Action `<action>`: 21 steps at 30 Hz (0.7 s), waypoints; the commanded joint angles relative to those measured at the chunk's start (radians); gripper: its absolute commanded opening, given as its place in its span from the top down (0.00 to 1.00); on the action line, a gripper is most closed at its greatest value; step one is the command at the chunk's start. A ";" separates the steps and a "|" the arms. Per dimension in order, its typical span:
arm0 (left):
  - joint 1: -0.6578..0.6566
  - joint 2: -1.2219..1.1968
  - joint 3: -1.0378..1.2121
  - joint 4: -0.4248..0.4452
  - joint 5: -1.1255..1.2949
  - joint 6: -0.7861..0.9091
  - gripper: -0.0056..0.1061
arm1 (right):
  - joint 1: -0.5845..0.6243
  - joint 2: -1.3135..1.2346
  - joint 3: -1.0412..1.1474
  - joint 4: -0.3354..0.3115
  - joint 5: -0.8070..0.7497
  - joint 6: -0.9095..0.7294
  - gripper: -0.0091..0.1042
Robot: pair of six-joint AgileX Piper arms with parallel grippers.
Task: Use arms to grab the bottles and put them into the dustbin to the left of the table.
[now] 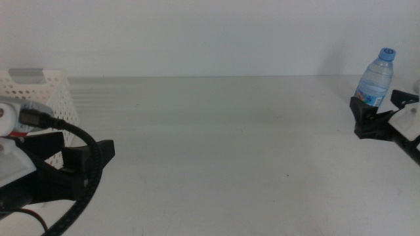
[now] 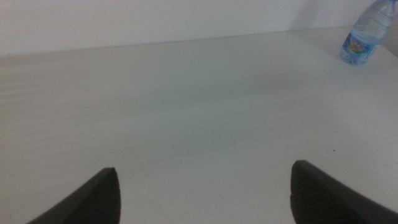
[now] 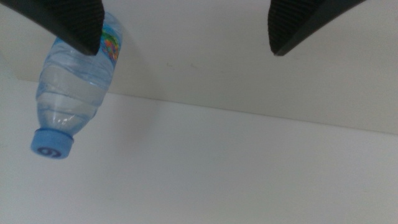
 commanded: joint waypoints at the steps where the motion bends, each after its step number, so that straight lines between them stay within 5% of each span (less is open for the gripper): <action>1: -0.007 -0.002 -0.028 -0.004 -0.067 -0.006 0.14 | -0.005 0.040 -0.028 0.027 -0.183 -0.038 0.24; 8: -0.007 -0.002 -0.028 -0.004 -0.067 -0.006 0.14 | -0.005 0.144 -0.056 0.230 -0.263 -0.166 0.18; 21: -0.007 -0.002 -0.028 -0.004 -0.067 -0.006 0.14 | -0.096 0.298 -0.248 0.181 -0.204 -0.161 0.16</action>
